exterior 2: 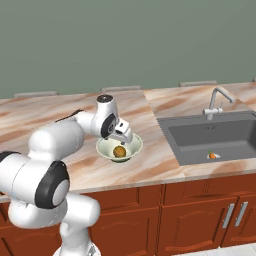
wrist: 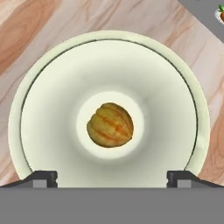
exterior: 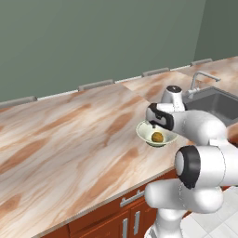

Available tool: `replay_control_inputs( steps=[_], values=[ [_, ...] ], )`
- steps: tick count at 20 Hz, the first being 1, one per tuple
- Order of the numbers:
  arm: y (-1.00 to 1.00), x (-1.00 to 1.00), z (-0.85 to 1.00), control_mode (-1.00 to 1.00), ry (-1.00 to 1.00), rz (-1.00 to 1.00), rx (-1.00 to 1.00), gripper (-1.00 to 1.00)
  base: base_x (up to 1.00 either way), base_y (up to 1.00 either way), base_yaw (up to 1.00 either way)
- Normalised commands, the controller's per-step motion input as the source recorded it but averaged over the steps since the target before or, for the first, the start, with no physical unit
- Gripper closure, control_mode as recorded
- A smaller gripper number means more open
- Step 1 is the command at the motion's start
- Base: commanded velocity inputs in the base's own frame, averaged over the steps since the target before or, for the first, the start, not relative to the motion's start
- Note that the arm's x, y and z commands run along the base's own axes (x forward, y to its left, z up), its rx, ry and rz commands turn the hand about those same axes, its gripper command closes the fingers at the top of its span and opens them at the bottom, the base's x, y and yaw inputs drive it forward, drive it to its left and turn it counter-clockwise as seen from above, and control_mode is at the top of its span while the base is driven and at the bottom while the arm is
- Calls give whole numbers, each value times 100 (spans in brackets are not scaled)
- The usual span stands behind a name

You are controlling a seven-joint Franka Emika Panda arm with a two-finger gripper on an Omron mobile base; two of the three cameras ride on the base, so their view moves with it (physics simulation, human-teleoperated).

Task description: Pick the squashs from the cabinet and place them in one bowl. Pick the carrot from the sink and place it in the other bowl.

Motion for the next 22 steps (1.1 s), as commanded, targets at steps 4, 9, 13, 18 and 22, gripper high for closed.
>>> replay_control_inputs(
  steps=[4,9,13,18,22],
  values=[
    [-1,-29,35,-100,-7,0,0,-100,0,0,0],
    [-1,-34,34,-100,-11,0,0,-100,0,0,0],
    [0,-29,34,-100,-7,0,0,-100,0,0,0],
    [0,-31,35,-100,-4,0,0,-100,0,0,0],
    [0,-29,35,-100,-1,0,0,-100,0,0,0]
  ],
)
